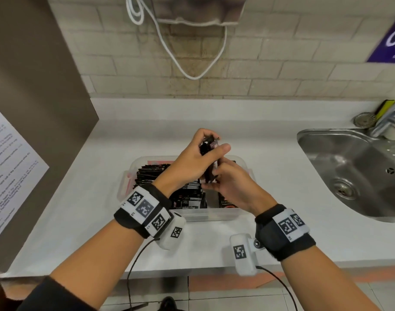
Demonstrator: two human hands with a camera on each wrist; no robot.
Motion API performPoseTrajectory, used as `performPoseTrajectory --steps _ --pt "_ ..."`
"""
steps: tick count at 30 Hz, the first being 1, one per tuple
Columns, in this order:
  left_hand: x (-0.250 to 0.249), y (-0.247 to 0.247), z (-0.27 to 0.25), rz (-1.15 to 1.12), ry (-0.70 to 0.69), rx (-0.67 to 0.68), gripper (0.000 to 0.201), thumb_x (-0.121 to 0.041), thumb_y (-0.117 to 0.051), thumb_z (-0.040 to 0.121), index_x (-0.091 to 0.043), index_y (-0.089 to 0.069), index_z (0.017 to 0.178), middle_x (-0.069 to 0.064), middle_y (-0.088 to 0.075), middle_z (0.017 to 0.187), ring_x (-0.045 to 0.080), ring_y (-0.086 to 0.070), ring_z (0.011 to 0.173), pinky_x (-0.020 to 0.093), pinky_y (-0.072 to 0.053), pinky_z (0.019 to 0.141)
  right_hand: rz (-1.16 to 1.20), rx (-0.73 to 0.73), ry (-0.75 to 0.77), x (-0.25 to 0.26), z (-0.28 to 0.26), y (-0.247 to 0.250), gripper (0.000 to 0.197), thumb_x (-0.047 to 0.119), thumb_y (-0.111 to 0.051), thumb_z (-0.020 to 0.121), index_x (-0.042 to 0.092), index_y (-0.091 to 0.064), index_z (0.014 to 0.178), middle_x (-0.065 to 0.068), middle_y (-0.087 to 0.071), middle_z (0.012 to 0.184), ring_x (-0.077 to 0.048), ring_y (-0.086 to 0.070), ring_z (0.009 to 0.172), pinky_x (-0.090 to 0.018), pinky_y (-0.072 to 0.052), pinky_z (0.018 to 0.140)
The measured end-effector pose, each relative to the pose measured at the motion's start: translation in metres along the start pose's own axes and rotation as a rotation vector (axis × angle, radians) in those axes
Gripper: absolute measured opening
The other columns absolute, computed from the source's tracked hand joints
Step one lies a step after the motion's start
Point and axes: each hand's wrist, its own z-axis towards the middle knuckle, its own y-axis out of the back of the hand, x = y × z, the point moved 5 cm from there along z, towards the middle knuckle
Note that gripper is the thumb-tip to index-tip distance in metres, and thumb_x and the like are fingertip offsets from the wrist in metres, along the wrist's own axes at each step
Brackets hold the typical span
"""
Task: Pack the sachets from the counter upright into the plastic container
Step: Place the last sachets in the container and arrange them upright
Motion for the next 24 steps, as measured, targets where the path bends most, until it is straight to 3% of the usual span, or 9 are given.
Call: performPoseTrajectory --steps 2,4,7,9,10,13,16,19,24 --pt "-0.005 -0.012 -0.001 0.024 0.001 0.04 0.044 -0.045 -0.059 0.095 -0.028 -0.038 0.129 0.0 -0.053 0.091 0.004 -0.059 0.07 0.022 -0.049 0.071 -0.067 0.007 0.014 0.004 -0.003 -0.004 0.055 0.006 -0.05 0.079 0.004 -0.047 0.135 -0.009 -0.057 0.107 -0.018 -0.059 0.096 -0.033 -0.053 0.075" --pt "-0.012 -0.023 -0.001 0.046 0.004 0.103 0.054 -0.054 -0.052 0.09 -0.027 -0.033 0.132 0.004 -0.05 0.092 0.007 -0.057 0.071 0.021 -0.048 0.069 -0.116 -0.004 0.022 0.004 -0.006 -0.005 0.045 0.004 -0.051 0.077 0.007 -0.049 0.121 -0.01 -0.053 0.099 -0.017 -0.055 0.087 -0.029 -0.049 0.069" --pt "-0.018 -0.033 -0.001 0.102 0.003 0.176 0.063 -0.065 -0.035 0.087 -0.025 -0.038 0.137 0.0 -0.048 0.113 0.011 -0.053 0.102 0.027 -0.042 0.09 -0.076 -0.057 -0.015 0.003 -0.013 0.002 0.033 0.004 -0.051 0.073 0.012 -0.044 0.104 -0.004 -0.047 0.079 -0.013 -0.043 0.068 -0.026 -0.036 0.058" --pt "-0.017 -0.036 0.0 0.116 0.029 0.219 0.062 -0.066 -0.023 0.096 -0.031 -0.041 0.144 -0.004 -0.041 0.137 0.011 -0.038 0.133 0.033 -0.032 0.109 0.002 -0.081 -0.041 0.002 -0.019 0.009 0.024 0.006 -0.051 0.075 0.015 -0.042 0.095 0.002 -0.043 0.07 -0.011 -0.038 0.06 -0.024 -0.028 0.055" --pt "-0.017 -0.036 0.001 0.094 0.045 0.226 0.056 -0.06 -0.022 0.102 -0.034 -0.042 0.147 -0.004 -0.038 0.141 0.01 -0.033 0.138 0.034 -0.028 0.113 0.051 -0.078 -0.049 0.002 -0.022 0.012 0.021 0.008 -0.051 0.076 0.015 -0.043 0.094 0.001 -0.04 0.071 -0.011 -0.036 0.06 -0.026 -0.024 0.056" --pt "-0.012 -0.033 0.005 0.008 0.073 0.197 0.042 -0.032 -0.043 0.106 -0.035 -0.044 0.148 -0.002 -0.043 0.131 0.012 -0.046 0.123 0.029 -0.037 0.11 0.133 -0.066 -0.033 0.006 -0.03 0.024 0.026 0.013 -0.048 0.08 0.009 -0.049 0.106 -0.007 -0.045 0.077 -0.017 -0.04 0.065 -0.031 -0.026 0.06" --pt "-0.002 -0.032 0.006 0.033 0.026 0.093 0.045 -0.013 -0.061 0.098 -0.027 -0.054 0.14 0.0 -0.056 0.114 0.016 -0.058 0.099 0.023 -0.051 0.085 0.105 -0.111 0.025 0.01 -0.037 0.038 0.023 0.009 -0.043 0.096 0.003 -0.058 0.113 -0.013 -0.069 0.094 -0.024 -0.065 0.082 -0.031 -0.049 0.067" --pt "0.003 -0.031 0.008 0.051 -0.021 -0.026 0.032 -0.009 -0.07 0.091 -0.021 -0.067 0.121 0.0 -0.068 0.102 0.005 -0.062 0.093 0.018 -0.052 0.084 -0.026 -0.208 0.06 0.008 -0.042 0.053 0.025 -0.004 -0.044 0.101 0.011 -0.061 0.11 0.0 -0.077 0.092 -0.011 -0.074 0.083 -0.02 -0.056 0.058" --pt "0.008 -0.031 0.008 0.028 0.007 -0.074 0.03 -0.01 -0.078 0.085 -0.019 -0.072 0.113 -0.003 -0.066 0.091 0.008 -0.062 0.087 0.025 -0.055 0.087 0.033 -0.268 0.062 0.002 -0.043 0.064 0.022 0.0 -0.052 0.098 0.008 -0.062 0.116 -0.007 -0.077 0.095 -0.02 -0.075 0.081 -0.02 -0.053 0.051"
